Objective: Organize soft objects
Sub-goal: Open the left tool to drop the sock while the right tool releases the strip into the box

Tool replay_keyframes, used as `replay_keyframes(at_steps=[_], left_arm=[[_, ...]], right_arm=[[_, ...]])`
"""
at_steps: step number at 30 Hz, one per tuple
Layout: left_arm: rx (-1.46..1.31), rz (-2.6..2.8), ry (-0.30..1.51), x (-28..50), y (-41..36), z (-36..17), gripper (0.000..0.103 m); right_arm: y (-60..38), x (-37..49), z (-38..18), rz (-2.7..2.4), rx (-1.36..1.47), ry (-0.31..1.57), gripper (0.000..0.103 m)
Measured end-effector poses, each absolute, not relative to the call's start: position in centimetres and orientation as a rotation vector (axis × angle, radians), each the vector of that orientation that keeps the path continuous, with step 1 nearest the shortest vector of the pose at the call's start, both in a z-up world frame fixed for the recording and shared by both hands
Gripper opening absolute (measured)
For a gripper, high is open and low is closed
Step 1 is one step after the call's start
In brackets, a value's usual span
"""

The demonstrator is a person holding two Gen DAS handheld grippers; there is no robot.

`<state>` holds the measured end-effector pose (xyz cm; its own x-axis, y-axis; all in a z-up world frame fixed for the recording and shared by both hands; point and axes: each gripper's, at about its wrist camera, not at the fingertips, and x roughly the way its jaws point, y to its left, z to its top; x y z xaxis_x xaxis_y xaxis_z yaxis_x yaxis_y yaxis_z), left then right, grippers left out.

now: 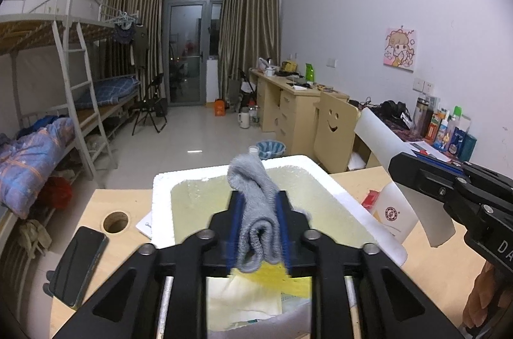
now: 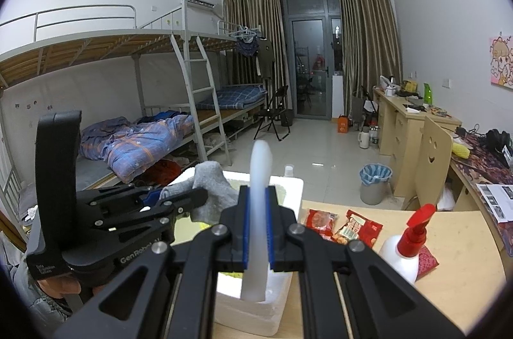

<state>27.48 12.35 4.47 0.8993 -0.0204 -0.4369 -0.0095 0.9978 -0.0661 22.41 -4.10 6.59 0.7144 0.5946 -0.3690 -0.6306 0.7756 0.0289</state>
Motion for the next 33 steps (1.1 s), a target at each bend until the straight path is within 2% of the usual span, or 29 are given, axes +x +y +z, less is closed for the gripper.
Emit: replay_keyframes(at_steps=[1, 3, 6, 10, 19, 23, 33], left_arm=[[-0.07, -0.013, 0.455, 27.5, 12.3, 4.5, 0.04], [-0.071, -0.012, 0.453, 27.4, 12.2, 4.5, 0.07], [-0.05, 0.002, 0.427, 26.8, 11.9, 4.6, 0.092], [-0.011, 0.033, 0.361, 25.7, 11.5, 4.9, 0.094], [-0.033, 0.047, 0.36, 24.9, 12.3, 5.1, 0.094], [-0.044, 0.074, 0.338, 23.9, 13.0, 5.3, 0.099], [-0.116, 0.184, 0.281, 21.4, 16.4, 5.7, 0.103]], right_arm=[[-4.0, 22.5, 6.5, 0.68, -0.103, 0.372, 0.011], [-4.0, 22.5, 6.5, 0.679, -0.102, 0.369, 0.011], [-4.0, 22.5, 6.5, 0.676, -0.103, 0.368, 0.011], [-4.0, 22.6, 6.4, 0.674, -0.102, 0.367, 0.011], [-3.7, 22.9, 6.1, 0.677, -0.117, 0.376, 0.011], [-3.3, 23.4, 6.0, 0.681, -0.116, 0.39, 0.011], [-1.0, 24.7, 5.7, 0.704, -0.156, 0.427, 0.011]])
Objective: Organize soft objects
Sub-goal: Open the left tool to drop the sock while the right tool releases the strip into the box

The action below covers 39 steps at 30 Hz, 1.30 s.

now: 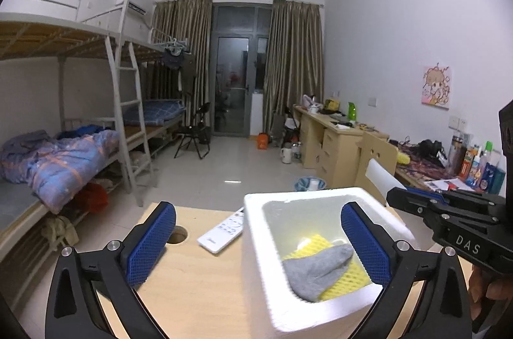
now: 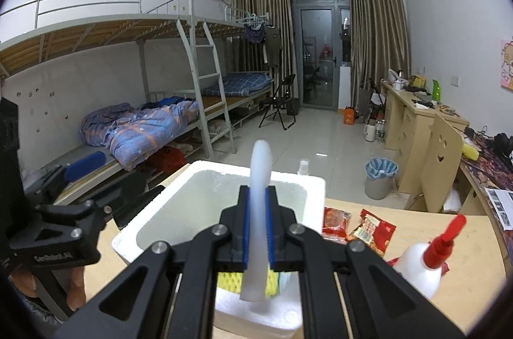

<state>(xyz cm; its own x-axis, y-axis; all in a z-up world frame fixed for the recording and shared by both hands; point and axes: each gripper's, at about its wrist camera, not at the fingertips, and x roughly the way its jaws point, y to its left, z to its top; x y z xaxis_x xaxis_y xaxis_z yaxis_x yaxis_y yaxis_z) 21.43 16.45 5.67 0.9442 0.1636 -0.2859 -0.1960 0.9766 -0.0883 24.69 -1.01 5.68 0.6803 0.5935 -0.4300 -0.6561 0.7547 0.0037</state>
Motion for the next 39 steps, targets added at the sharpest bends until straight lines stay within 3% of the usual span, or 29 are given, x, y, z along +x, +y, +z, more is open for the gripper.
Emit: replay_keyframes(at_steps=[24, 27, 29, 30, 31, 39], left_arm=[[-0.162, 0.259, 0.328, 21.1, 19.9, 4.1, 0.103], [-0.176, 0.242, 0.331, 21.2, 20.2, 4.0, 0.103], [-0.164, 0.244, 0.335, 21.3, 20.0, 3.9, 0.103], [-0.156, 0.247, 0.334, 21.3, 19.9, 3.9, 0.103], [-0.151, 0.249, 0.333, 21.3, 19.8, 3.9, 0.103], [-0.144, 0.256, 0.326, 21.2, 19.6, 3.7, 0.103]], right_arm=[[1.7, 25.5, 4.1, 0.761, -0.184, 0.479, 0.012], [1.7, 25.6, 4.2, 0.763, -0.189, 0.473, 0.022], [1.7, 25.5, 4.3, 0.749, -0.2, 0.459, 0.043], [1.6, 25.6, 4.3, 0.74, -0.198, 0.455, 0.064], [1.4, 25.6, 4.4, 0.733, -0.187, 0.452, 0.076], [1.1, 25.7, 4.7, 0.727, -0.168, 0.445, 0.079]])
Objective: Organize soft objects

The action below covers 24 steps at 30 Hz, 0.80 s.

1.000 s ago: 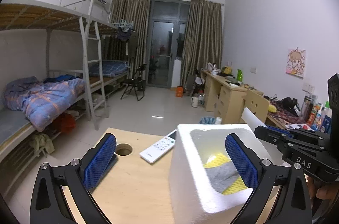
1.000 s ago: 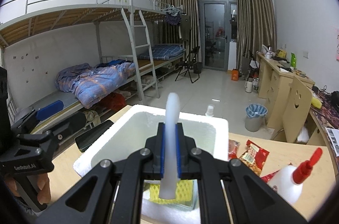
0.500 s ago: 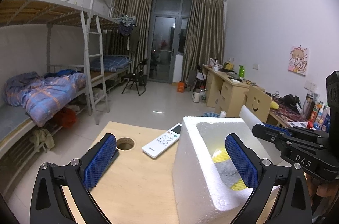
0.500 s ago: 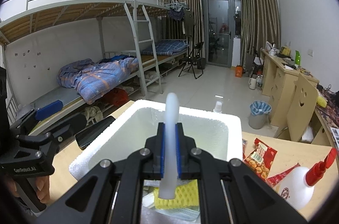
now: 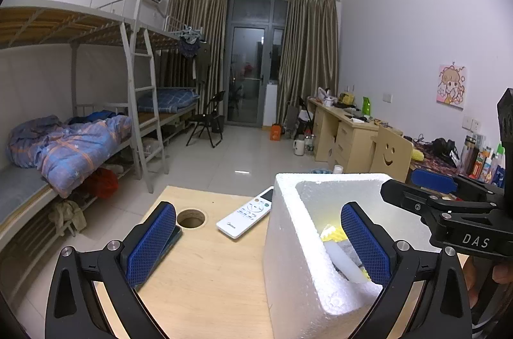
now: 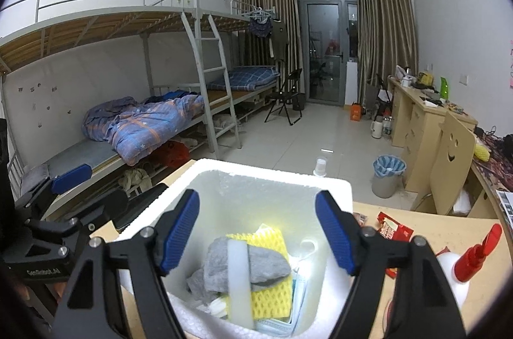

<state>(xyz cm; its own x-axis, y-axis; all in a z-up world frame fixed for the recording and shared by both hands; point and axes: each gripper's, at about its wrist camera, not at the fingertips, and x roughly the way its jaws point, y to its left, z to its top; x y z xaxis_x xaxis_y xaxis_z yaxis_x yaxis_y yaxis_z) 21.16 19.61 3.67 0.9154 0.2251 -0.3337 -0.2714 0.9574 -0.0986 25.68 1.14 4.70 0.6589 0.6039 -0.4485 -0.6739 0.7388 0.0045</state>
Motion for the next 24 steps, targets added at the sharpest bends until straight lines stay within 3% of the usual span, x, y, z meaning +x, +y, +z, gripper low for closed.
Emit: replay_keyframes(at_steps=[11, 19, 24], left_arm=[[-0.148, 0.23, 0.302, 20.2, 19.2, 4.0, 0.103], [-0.111, 0.236, 0.258, 18.8, 17.5, 5.3, 0.103], [-0.097, 0.229, 0.24, 17.6, 16.6, 5.9, 0.103]], right_arm=[[-0.9, 24.0, 6.0, 0.714, -0.132, 0.389, 0.08], [-2.9, 22.6, 6.6, 0.69, -0.074, 0.354, 0.101], [-3.8, 21.6, 7.1, 0.674, -0.05, 0.338, 0.103]])
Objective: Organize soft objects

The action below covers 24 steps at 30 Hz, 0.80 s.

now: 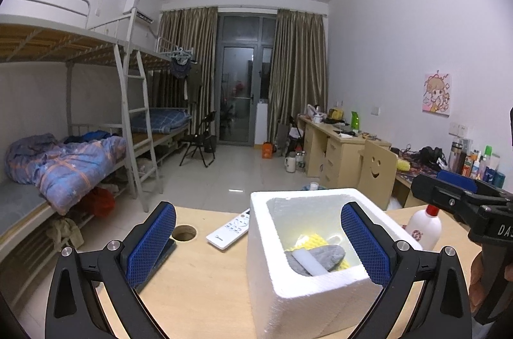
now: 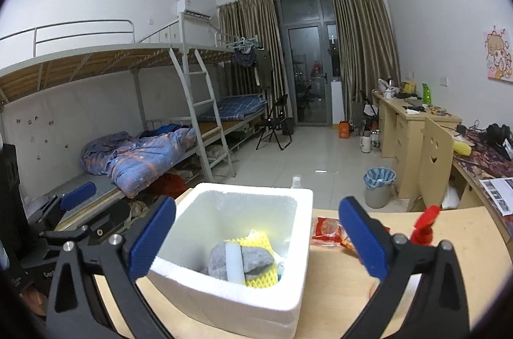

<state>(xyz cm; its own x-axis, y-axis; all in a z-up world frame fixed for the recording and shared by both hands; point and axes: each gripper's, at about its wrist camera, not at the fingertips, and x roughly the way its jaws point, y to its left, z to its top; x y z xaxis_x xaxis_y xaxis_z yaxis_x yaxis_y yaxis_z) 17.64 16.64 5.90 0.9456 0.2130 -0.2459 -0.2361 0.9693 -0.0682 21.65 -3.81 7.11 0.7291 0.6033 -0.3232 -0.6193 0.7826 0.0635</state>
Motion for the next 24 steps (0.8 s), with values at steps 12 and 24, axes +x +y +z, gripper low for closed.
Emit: replay_keyframes(at_steps=[12, 24], left_arm=[[-0.124, 0.202, 0.234, 14.5, 15.7, 7.0, 0.103], [-0.115, 0.194, 0.202, 10.1, 13.7, 7.7, 0.103]], right_arm=[[-4.7, 18.2, 7.7, 0.672, -0.068, 0.3, 0.103], [-6.6, 14.2, 7.8, 0.683, -0.067, 0.232, 0.103]])
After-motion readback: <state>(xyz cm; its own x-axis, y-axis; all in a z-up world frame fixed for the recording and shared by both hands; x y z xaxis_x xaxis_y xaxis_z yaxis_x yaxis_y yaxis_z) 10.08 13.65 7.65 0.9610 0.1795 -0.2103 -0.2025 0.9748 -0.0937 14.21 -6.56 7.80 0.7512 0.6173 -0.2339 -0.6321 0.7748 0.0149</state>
